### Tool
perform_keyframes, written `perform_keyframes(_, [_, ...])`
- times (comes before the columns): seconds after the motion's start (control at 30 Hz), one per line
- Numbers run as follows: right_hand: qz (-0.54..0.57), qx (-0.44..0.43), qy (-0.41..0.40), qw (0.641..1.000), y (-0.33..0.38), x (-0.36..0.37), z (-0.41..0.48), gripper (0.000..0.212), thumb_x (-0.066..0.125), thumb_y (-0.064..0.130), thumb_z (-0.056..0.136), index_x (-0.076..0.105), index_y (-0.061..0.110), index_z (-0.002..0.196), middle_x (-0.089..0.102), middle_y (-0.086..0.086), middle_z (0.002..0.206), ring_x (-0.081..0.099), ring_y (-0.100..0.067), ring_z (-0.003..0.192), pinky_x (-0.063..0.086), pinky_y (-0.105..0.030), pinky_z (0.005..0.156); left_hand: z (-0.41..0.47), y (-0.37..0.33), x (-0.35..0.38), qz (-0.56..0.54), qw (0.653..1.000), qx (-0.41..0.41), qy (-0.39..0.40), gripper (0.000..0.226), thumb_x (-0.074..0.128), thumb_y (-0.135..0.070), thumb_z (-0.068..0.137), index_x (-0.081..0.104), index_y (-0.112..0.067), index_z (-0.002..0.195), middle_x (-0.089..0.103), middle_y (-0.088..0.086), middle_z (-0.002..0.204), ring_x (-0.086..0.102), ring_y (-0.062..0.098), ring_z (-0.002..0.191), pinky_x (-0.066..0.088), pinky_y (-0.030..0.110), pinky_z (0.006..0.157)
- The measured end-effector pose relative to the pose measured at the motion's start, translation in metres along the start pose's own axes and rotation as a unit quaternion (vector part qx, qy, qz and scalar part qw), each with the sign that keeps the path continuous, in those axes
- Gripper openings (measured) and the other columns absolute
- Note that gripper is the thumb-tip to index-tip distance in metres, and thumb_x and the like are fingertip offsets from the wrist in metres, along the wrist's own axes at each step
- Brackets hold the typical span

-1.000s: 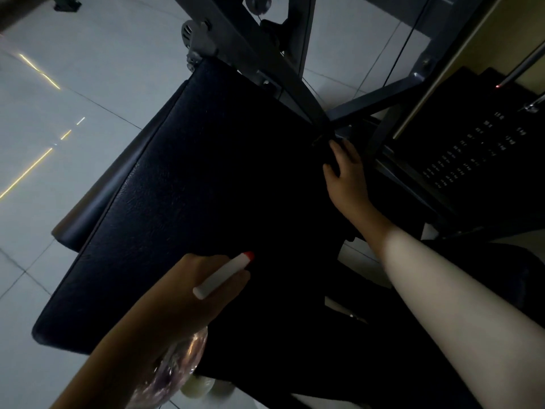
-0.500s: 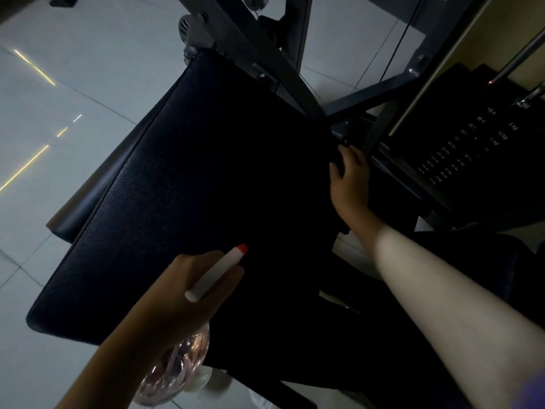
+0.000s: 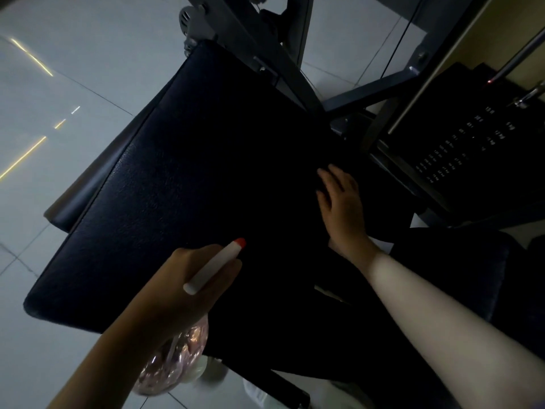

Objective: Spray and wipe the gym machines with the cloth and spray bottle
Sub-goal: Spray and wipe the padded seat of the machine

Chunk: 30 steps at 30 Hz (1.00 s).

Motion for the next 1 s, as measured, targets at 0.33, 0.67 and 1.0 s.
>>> perform_keyframes(0.33, [0.033,-0.141,0.035,0.989,0.093,0.051,-0.065,0.04,0.044,0.024,0.093,0.053,0.013,0.13,0.051,-0.009,0.135,0.042,-0.027,0.123,0.04,-0.038,0.102,-0.009,0.002,0.009,0.002,1.0,-0.007,-0.025,0.049,0.044,-0.064,0.073,0.063,-0.021,0.079,0.063,0.01,0.068,0.059,0.029,0.055,0.047,0.042,0.052])
perform_keyframes(0.67, [0.028,0.054,-0.014,0.998,0.029,0.02,-0.039,0.038,0.049,0.014,0.096,0.051,0.011,0.134,0.041,-0.011,0.144,0.034,-0.029,0.132,0.034,-0.042,0.108,-0.036,0.004,0.004,0.01,0.997,-0.001,-0.072,0.046,0.045,-0.065,0.077,0.063,-0.022,0.077,0.065,0.008,0.068,0.062,0.026,0.056,0.049,0.046,0.054])
perform_keyframes(1.0, [-0.014,-0.301,0.076,0.95,0.113,0.064,-0.122,0.037,0.047,0.022,0.089,0.049,0.017,0.125,0.057,-0.008,0.129,0.044,-0.026,0.12,0.048,-0.041,0.093,-0.058,0.013,0.017,0.015,0.995,-0.022,-0.097,0.048,0.043,-0.063,0.076,0.063,-0.019,0.075,0.064,0.01,0.067,0.061,0.031,0.058,0.048,0.05,0.054])
Point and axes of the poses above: each hand's wrist, its own z-axis towards the middle knuckle, its own x-axis out of the palm, y = z × x, the point moved 8 cm from there along z, towards the middle knuckle
